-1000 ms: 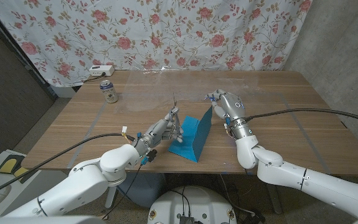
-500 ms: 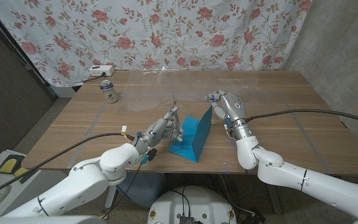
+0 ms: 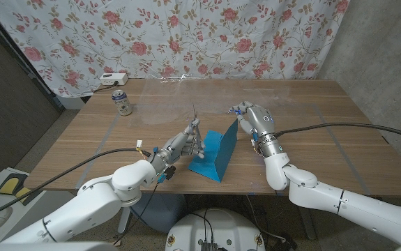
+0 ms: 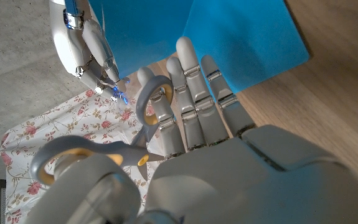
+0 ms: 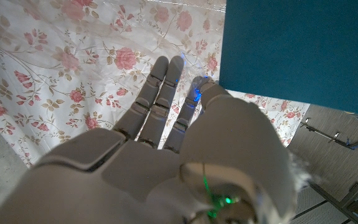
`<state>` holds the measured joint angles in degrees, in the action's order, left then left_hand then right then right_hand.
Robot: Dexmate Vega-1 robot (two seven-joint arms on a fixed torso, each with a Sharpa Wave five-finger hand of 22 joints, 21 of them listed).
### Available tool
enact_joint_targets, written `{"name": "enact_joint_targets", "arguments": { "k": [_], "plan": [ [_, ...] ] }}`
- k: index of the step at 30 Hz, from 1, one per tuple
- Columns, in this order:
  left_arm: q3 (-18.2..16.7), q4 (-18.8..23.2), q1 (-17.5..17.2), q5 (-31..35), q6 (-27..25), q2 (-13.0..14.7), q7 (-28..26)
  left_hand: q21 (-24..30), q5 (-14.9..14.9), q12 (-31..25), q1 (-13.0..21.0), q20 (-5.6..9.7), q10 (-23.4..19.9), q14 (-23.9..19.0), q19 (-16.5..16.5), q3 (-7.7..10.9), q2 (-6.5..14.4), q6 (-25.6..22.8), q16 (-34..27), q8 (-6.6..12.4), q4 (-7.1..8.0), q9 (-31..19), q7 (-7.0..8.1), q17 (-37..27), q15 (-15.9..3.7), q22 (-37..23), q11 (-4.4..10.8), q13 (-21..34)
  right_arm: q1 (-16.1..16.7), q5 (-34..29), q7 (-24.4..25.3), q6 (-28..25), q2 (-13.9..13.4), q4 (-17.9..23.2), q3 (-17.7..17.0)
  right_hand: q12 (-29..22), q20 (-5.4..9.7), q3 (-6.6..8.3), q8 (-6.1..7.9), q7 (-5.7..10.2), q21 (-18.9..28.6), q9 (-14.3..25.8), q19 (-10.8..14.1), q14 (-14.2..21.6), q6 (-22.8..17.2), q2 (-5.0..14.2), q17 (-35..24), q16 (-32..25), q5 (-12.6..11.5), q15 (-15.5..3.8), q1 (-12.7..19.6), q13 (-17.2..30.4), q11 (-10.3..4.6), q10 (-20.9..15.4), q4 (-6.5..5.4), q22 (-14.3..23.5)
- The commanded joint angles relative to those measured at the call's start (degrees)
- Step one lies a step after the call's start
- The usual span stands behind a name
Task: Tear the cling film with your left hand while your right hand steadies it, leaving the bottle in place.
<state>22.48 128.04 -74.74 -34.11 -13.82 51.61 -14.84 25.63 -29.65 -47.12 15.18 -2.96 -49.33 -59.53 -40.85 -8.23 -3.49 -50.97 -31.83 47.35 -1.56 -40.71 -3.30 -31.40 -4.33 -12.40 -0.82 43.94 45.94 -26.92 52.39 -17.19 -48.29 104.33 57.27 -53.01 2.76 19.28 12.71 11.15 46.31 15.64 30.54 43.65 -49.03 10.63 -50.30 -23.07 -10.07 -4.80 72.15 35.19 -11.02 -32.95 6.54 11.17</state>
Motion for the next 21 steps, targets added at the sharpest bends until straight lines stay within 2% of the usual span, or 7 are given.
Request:
{"name": "enact_joint_targets", "arguments": {
  "k": [1, 21],
  "plan": [
    [0.34, -0.44, 0.68, -0.38, -0.54, 0.05, 0.39, 0.04, 0.39, -0.28, 0.58, 0.04, -2.63, -0.37, -0.29, -8.89, 1.40, -3.08, -0.41, 0.20, 9.35, -0.32, -4.42, -0.07, -0.20, -0.26, 2.17, 0.08, -0.42, -0.16, -0.47, 0.08, 0.19, -0.27, 0.16, -0.37, 4.74, 0.19, -0.20, 0.04, 0.63, 0.27, -0.37, 0.60, -0.59, 0.08, -0.25, 0.27, -0.17, -8.91, 0.27, 2.57, -0.51, -0.23, 0.10, 0.10],
    [0.63, -0.60, 0.99, -0.32, -0.35, 0.04, 0.55, 0.04, 2.01, -0.19, 1.85, 0.08, -2.71, -0.56, -0.32, -8.98, 2.87, -3.26, -0.41, 0.10, 9.21, -0.45, -4.57, 0.07, -0.29, -0.25, 2.04, 0.31, -0.29, -0.05, -0.57, -0.04, 0.09, -0.24, 0.16, -0.44, 4.78, 0.15, -0.25, 0.14, 2.22, 0.32, -0.95, 1.01, -0.59, 0.04, -0.73, 1.29, -0.17, -8.92, 0.20, 2.59, -0.50, -0.38, 0.14, -0.07]
  ]
}}
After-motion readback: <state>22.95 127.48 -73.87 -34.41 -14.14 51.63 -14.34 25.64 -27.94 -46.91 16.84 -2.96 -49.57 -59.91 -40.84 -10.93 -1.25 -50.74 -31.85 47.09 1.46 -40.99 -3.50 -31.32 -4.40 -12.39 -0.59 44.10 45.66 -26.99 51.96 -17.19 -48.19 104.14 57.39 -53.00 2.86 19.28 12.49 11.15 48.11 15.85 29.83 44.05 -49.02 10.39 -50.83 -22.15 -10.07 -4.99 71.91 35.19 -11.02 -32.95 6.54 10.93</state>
